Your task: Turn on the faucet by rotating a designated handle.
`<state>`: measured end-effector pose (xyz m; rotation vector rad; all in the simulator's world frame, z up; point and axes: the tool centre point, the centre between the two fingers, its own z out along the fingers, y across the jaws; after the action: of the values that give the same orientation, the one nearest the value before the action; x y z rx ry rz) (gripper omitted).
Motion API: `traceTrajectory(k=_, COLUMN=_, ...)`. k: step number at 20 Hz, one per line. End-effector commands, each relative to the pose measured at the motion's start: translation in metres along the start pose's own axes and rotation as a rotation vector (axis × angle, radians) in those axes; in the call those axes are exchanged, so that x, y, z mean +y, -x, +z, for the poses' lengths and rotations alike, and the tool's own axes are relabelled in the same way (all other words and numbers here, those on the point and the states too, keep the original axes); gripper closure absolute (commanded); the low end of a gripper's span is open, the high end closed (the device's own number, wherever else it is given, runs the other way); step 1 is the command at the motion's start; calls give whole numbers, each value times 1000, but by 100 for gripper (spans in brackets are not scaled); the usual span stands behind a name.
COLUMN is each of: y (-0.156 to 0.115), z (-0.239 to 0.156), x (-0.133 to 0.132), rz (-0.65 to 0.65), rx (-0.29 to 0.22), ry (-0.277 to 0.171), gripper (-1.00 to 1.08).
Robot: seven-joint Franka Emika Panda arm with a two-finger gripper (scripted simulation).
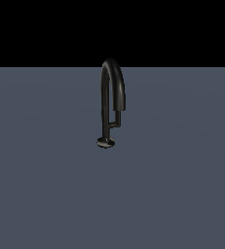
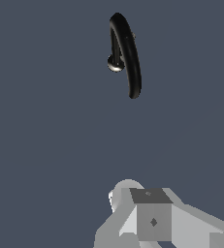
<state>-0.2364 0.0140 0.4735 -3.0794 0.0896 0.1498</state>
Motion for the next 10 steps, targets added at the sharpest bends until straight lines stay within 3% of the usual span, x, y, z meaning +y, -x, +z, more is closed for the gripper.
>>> traceTrajectory(k=1, y=-10, z=1, x=-1, rz=20, rx=-25, ry=-18, gripper=108)
traceTrajectory(k=10, y=-57, z=9, x=-6, rz=116, rx=-146, ry=-109, gripper=108)
